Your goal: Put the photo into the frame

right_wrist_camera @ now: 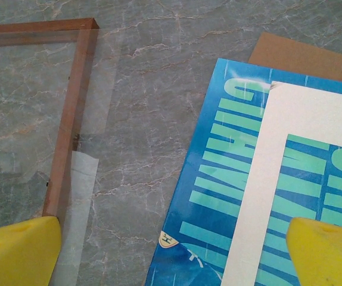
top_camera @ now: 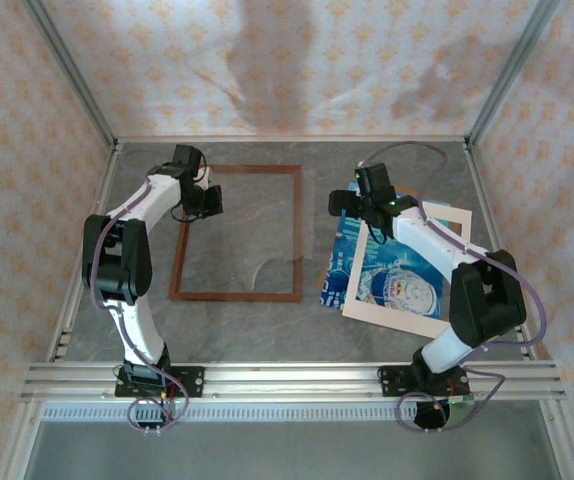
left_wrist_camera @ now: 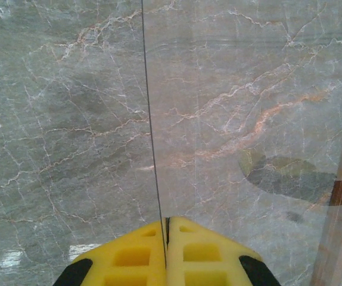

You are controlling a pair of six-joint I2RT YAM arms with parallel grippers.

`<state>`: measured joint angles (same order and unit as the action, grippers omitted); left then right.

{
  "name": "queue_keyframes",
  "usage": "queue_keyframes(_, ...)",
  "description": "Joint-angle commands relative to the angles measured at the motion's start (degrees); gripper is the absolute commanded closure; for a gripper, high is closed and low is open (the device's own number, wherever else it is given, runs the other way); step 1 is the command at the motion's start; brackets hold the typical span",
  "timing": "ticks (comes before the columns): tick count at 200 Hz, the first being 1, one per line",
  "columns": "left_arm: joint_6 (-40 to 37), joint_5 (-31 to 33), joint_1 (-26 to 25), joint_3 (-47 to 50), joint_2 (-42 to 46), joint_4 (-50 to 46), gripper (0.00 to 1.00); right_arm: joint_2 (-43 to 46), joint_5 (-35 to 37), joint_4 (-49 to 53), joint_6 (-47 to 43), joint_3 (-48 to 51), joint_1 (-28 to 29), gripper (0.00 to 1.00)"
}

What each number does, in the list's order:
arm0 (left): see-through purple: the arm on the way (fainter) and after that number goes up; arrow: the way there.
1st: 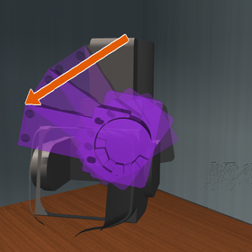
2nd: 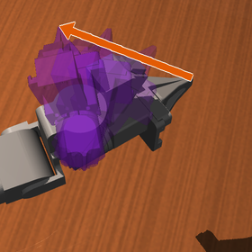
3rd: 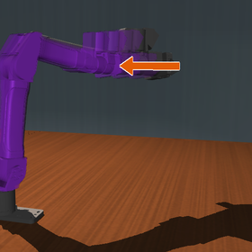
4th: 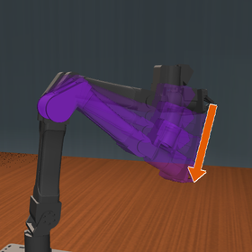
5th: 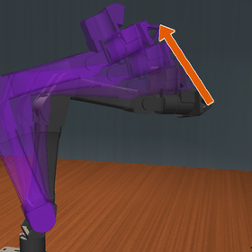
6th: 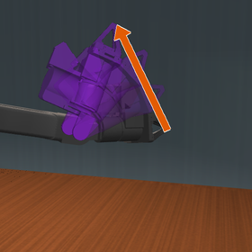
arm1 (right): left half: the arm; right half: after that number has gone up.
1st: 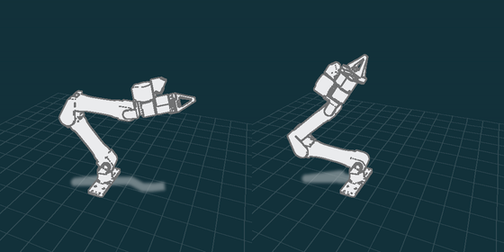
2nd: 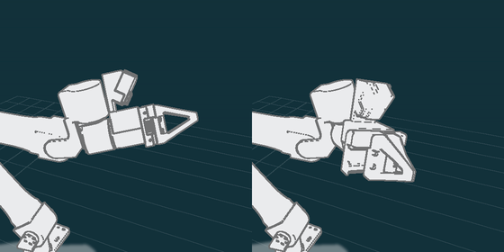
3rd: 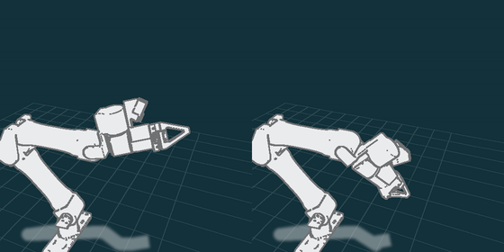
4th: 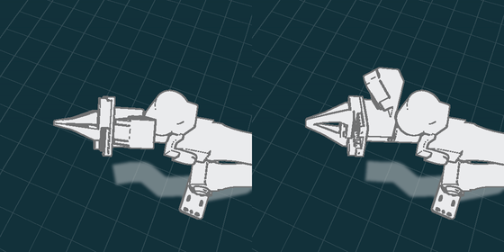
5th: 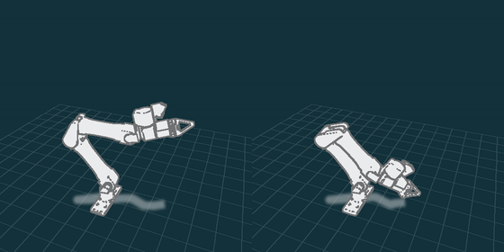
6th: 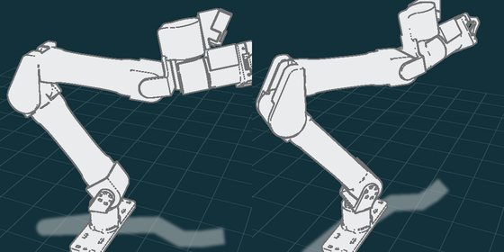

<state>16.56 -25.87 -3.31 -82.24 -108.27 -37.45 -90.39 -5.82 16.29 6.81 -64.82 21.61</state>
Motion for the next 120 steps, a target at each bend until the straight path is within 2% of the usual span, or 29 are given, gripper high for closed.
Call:
queue_keyframes(1,-1.41,2.31,0.60,-1.20,-0.80,-0.38,1.00,-0.03,1.30,1.02,-0.92,-1.77,0.29,0.03)
queue_keyframes(120,-2.29,-0.43,0.59,-1.31,-0.24,-2.37,1.00,-1.26,1.89,1.40,-1.23,-2.07,0.35,0.03)
